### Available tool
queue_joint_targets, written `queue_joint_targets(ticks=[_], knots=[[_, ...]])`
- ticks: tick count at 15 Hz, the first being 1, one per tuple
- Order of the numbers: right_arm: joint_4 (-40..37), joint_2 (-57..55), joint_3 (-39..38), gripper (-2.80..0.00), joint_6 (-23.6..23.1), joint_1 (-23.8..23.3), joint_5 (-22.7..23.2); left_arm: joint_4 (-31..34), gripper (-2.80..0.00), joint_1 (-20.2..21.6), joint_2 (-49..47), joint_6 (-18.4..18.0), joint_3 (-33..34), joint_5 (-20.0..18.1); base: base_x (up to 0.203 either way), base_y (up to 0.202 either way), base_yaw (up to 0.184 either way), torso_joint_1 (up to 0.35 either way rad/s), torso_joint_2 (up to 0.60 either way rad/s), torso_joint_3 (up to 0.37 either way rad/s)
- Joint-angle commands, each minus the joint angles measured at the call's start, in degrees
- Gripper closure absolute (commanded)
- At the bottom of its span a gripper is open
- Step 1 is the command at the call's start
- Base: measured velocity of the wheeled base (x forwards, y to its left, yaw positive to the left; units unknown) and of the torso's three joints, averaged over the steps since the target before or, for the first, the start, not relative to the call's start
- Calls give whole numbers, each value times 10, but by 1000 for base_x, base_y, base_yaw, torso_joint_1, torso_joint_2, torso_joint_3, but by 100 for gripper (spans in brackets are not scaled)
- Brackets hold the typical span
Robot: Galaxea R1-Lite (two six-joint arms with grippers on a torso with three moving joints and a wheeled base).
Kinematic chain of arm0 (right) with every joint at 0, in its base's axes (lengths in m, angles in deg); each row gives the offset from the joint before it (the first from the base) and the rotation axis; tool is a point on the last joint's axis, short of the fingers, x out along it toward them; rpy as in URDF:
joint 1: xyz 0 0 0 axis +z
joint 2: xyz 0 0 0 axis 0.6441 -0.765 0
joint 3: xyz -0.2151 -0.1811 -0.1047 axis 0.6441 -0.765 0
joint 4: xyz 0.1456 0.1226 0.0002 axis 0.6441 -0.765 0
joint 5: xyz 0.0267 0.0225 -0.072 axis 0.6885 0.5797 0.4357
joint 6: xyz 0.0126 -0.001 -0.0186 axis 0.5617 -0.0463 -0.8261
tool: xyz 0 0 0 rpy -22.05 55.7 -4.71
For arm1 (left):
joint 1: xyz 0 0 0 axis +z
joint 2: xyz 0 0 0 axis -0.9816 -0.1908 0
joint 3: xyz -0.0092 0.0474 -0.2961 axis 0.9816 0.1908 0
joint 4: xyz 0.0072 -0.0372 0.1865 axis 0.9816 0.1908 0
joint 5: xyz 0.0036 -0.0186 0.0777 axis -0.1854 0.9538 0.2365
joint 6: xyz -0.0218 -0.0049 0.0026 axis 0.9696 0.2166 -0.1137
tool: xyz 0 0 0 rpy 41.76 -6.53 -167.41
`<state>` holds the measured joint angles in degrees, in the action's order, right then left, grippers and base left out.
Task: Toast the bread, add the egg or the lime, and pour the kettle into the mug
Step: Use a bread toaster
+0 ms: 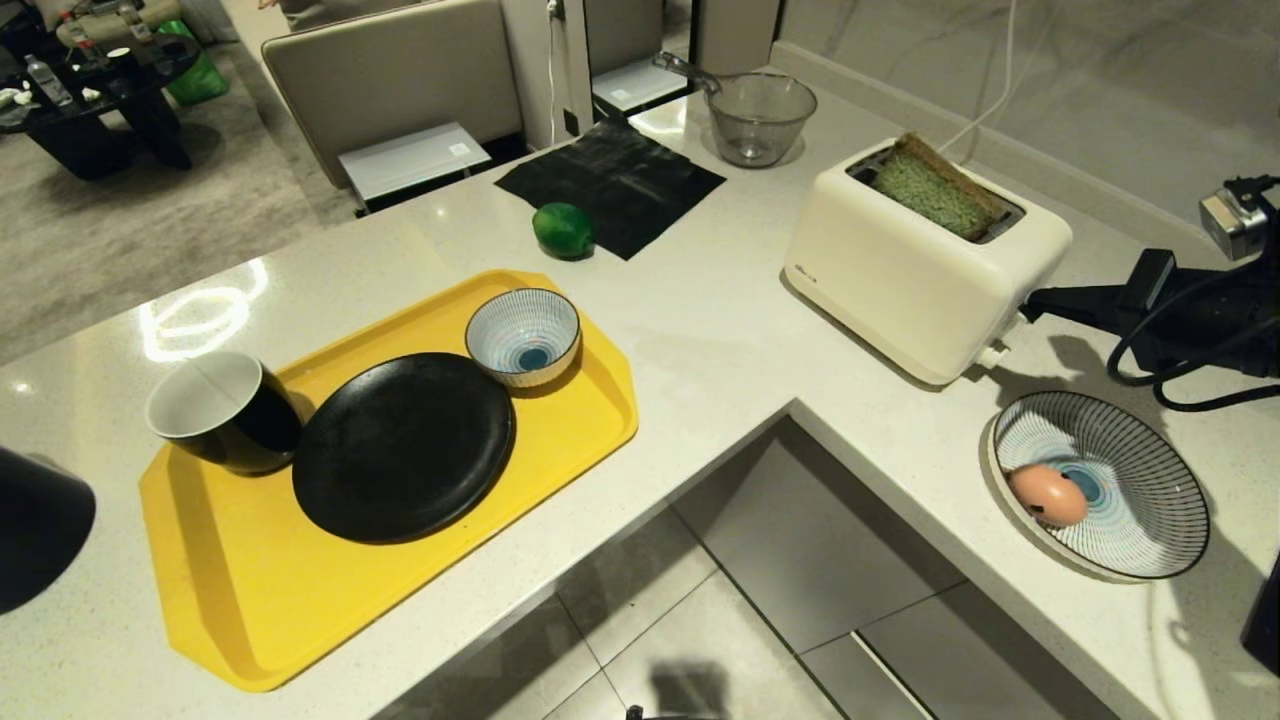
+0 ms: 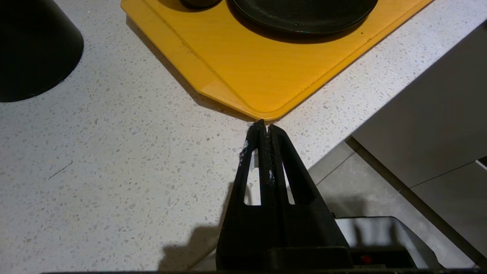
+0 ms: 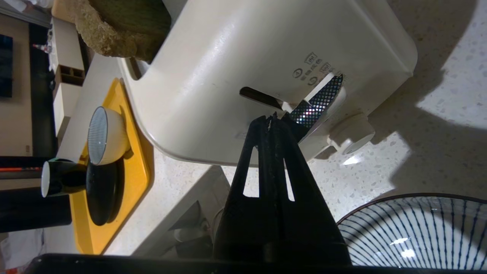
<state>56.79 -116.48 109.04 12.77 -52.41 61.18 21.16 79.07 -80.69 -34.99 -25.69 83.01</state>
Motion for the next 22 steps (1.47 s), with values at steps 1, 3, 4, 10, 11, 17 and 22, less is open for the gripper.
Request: queue_joint_targets(ticks=[1, 3, 4, 10, 11, 17, 22], knots=[[1, -10, -1, 0, 0, 0, 0, -1, 0, 0, 0, 0, 0, 0, 0, 0, 0, 0, 0, 0], [1, -14, -3, 0, -1, 0, 0, 0, 0, 0, 0, 0, 0, 0, 0, 0, 0, 0, 0, 0], [1, -16, -4, 0, -1, 0, 0, 0, 0, 0, 0, 0, 0, 0, 0, 0, 0, 0, 0, 0], [31, -21, -17, 0, -2, 0, -1, 0, 0, 0, 0, 0, 0, 0, 0, 0, 0, 0, 0, 0], [32, -22, -19, 0, -3, 0, -1, -1, 0, 0, 0, 0, 0, 0, 0, 0, 0, 0, 0, 0], [32, -25, -22, 0, -2, 0, -1, 0, 0, 0, 0, 0, 0, 0, 0, 0, 0, 0, 0, 0], [32, -25, -27, 0, -1, -1, -1, -1, 0, 0, 0, 0, 0, 0, 0, 0, 0, 0, 0, 0]])
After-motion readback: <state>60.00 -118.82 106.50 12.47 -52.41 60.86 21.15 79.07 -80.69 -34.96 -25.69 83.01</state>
